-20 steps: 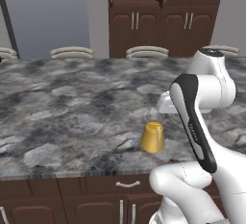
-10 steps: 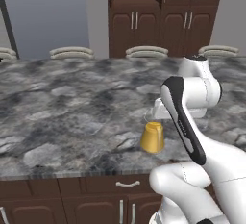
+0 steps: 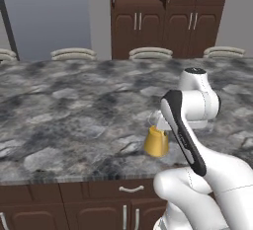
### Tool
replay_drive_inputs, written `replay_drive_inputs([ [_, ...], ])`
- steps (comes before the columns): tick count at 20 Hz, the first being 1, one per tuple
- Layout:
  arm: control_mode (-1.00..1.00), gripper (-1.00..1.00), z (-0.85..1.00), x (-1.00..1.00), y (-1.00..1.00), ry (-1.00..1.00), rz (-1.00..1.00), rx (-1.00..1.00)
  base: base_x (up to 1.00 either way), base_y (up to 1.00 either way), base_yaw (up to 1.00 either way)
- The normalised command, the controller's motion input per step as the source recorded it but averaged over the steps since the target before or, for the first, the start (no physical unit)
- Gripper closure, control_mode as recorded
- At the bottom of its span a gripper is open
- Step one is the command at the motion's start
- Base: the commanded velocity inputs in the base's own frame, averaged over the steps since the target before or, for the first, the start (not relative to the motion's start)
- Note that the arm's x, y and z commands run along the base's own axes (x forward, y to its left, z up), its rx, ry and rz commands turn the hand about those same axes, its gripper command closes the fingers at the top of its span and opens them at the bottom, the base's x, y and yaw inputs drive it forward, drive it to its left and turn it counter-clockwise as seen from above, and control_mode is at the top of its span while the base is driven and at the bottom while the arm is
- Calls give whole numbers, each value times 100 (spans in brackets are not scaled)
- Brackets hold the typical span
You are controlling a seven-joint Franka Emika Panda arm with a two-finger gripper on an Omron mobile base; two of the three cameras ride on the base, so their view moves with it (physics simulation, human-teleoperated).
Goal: There is a tray on the dining counter. Grab the cup, mug, and pitcher and place them on the tray. The pitcher may be placed next to the tray if it cannot fit the tray.
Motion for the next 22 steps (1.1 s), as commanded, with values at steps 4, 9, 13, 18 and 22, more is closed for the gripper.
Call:
replay_drive_inputs([
  [4, -100, -100, -30, 39, 2, 0, 0, -5, 0, 0, 0],
  [9, -100, -100, -30, 38, 1, 0, 0, -1, 0, 0, 0],
  [13, -100, -100, -39, 52, 5, 0, 0, 1, 0, 0, 0],
  [18, -100, -100, -37, 17, 7, 0, 0, 0, 0, 0, 0],
  [22, -100, -100, -34, 14, 1, 0, 0, 0, 0, 0, 0],
])
